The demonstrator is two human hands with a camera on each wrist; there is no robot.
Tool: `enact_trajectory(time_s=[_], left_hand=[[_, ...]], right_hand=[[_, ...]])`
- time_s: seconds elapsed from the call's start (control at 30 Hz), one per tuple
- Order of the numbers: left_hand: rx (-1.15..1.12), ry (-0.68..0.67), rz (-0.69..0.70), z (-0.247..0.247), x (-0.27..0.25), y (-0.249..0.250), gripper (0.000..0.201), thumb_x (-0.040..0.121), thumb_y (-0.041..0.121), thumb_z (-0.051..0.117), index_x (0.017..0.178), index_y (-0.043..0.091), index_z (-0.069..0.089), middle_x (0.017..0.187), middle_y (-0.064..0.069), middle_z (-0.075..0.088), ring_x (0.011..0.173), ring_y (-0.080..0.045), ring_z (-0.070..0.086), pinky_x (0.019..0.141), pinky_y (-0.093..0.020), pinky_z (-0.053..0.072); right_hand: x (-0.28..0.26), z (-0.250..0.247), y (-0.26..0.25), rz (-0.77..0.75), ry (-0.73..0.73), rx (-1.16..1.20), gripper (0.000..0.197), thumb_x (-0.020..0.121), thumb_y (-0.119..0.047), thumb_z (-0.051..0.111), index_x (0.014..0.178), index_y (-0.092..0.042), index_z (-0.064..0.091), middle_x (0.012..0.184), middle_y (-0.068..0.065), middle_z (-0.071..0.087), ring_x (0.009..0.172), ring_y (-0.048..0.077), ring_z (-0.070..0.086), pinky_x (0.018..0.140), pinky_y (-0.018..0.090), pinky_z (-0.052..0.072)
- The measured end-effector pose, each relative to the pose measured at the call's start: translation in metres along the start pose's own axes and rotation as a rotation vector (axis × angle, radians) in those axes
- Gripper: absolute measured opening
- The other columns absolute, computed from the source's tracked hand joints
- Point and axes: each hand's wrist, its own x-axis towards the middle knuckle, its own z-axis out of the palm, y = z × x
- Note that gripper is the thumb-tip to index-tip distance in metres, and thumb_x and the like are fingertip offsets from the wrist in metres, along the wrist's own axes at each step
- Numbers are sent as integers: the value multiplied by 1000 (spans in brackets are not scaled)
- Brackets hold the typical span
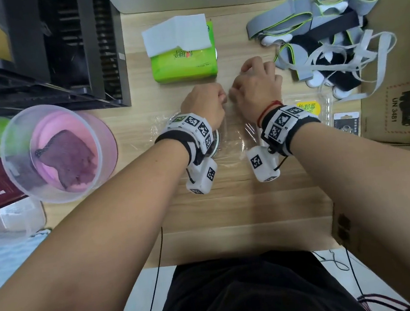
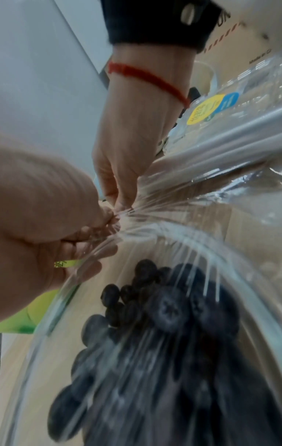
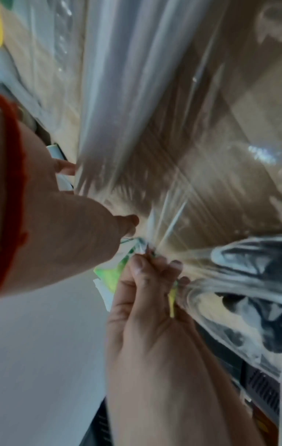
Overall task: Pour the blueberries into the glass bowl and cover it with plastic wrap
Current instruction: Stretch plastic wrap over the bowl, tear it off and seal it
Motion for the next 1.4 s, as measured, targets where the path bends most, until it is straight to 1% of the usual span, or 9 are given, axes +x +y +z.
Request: enact_trajectory(time_s=[0.13, 0.23, 0.4, 0.47, 0.6, 0.73, 0.93, 1.17, 1.4], left_hand=[[-27, -25, -10, 0, 1, -3, 23, 92, 11, 50, 78, 29, 54, 87, 3, 62, 82, -26, 60, 67, -33, 40], [-10, -71, 12, -2, 0, -1, 17, 94, 14, 45, 85, 28, 51, 95, 0, 64, 84, -29, 58, 68, -33, 37], [17, -80, 21, 0, -3, -4, 15, 95, 16, 40, 92, 27, 49, 91, -2, 64, 84, -34, 61, 67, -34, 36], [42, -81, 37, 2, -2, -4, 12, 100, 24, 40, 97, 27, 52, 96, -2, 67, 93, -34, 62, 74, -35, 36], [127, -92, 36, 7, 2, -1, 34, 101, 49, 46, 118, 27, 66, 120, -1, 70, 116, -29, 60, 96, -41, 38], [168, -80, 44, 9, 2, -2, 30, 100, 44, 52, 101, 25, 76, 103, -5, 74, 106, -31, 62, 90, -39, 37], [195, -51, 83, 13, 2, -4, 25, 103, 32, 43, 95, 24, 65, 102, 0, 71, 102, -29, 62, 80, -36, 25], [220, -13, 100, 21, 0, -8, 24, 101, 19, 41, 95, 24, 64, 70, 10, 51, 79, -22, 48, 79, -36, 16], [234, 52, 196, 24, -5, -12, 29, 104, 24, 36, 96, 23, 64, 94, -3, 71, 91, -30, 60, 79, -39, 17]], right_hand=[[-1, -1, 3, 4, -55, 122, 24, 87, -46, 58, 101, -30, 69, 132, 4, 44, 121, 31, 39, 92, 46, 43], [-4, 1, 11, 6, -57, 99, 33, 79, -49, 68, 105, -29, 69, 137, 10, 41, 123, 36, 39, 101, 39, 36], [-10, -2, 15, 90, -52, 158, 45, 75, -31, 79, 115, -20, 62, 132, 14, 40, 117, 35, 42, 101, 34, 37], [-8, -4, 16, 97, -48, 186, 34, 78, -26, 76, 109, -19, 67, 126, 14, 44, 113, 35, 46, 96, 32, 40], [-8, -7, 14, 43, -76, 215, 14, 81, -26, 75, 92, -17, 75, 119, 12, 46, 111, 33, 46, 92, 30, 41], [-10, -9, 14, 53, -60, 229, 16, 82, -30, 75, 91, -17, 75, 118, 11, 48, 112, 33, 45, 93, 27, 36], [-9, -20, 14, 59, -80, 138, 21, 84, -33, 72, 95, -15, 72, 119, 13, 50, 109, 35, 50, 98, 36, 41], [-14, -24, 25, 127, -44, 68, 18, 89, -31, 67, 97, -16, 70, 123, 12, 49, 114, 31, 50, 101, 35, 40], [-23, -34, 46, 216, 17, 88, 17, 87, -32, 69, 93, -16, 71, 124, 12, 48, 115, 32, 51, 101, 34, 40]])
